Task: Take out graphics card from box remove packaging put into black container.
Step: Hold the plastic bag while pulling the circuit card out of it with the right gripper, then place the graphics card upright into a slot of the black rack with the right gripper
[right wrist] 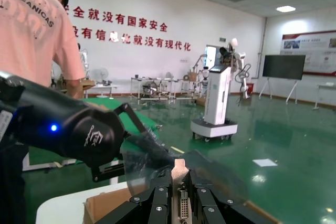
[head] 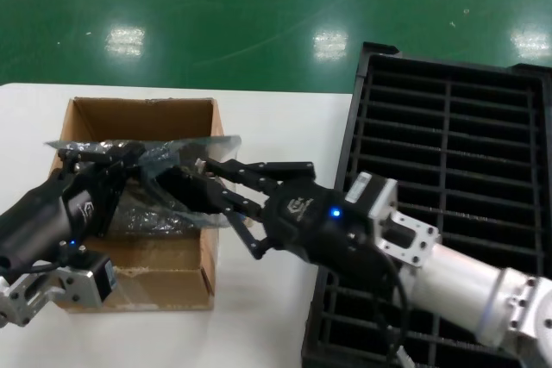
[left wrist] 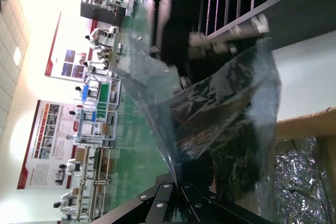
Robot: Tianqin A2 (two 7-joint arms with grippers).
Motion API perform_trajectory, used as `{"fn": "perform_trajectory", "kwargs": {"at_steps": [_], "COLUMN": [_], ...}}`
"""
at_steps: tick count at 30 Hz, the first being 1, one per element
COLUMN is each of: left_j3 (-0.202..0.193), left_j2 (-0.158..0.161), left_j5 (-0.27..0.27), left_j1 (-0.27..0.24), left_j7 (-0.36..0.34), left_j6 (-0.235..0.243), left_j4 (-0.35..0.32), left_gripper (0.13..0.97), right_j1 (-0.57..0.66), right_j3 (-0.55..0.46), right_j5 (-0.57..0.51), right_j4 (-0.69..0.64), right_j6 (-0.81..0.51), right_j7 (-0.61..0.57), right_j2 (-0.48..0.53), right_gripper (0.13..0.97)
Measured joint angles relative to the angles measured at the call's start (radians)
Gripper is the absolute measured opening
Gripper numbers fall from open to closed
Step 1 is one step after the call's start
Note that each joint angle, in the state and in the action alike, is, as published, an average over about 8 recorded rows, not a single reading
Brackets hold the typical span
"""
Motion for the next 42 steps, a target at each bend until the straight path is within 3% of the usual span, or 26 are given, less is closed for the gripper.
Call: {"fn": "perform_trajectory", "kwargs": {"at_steps": [8,23,35,42], "left_j3": [0.000,0.000,0.000,0.000], "left_j2": [0.000,0.000,0.000,0.000], "left_j5": [0.000,0.000,0.000,0.000], "left_j1": [0.000,0.000,0.000,0.000], "left_j7": [0.000,0.000,0.000,0.000], "left_j6": [0.000,0.000,0.000,0.000], "left_j4": [0.000,0.000,0.000,0.000], "left_gripper": [0.140,0.139,0.139,0.139], "right_j1": [-0.063,-0.158,-0.140,-0.150], "right_j3": [0.065,0.266,0.322,0.341], "right_j5": [0.033,0.142,0.048,-0.013], "right_j4": [0.178,0.452,0.500,0.500], "right_j6": [-0.013,-0.080,-0.125,-0.145], "right_j7": [0.036,0.162,0.411,0.507], "right_j2": [0.133,0.488,0.741,0.820], "right_gripper": [0.186,0.186,0.186,0.186]}}
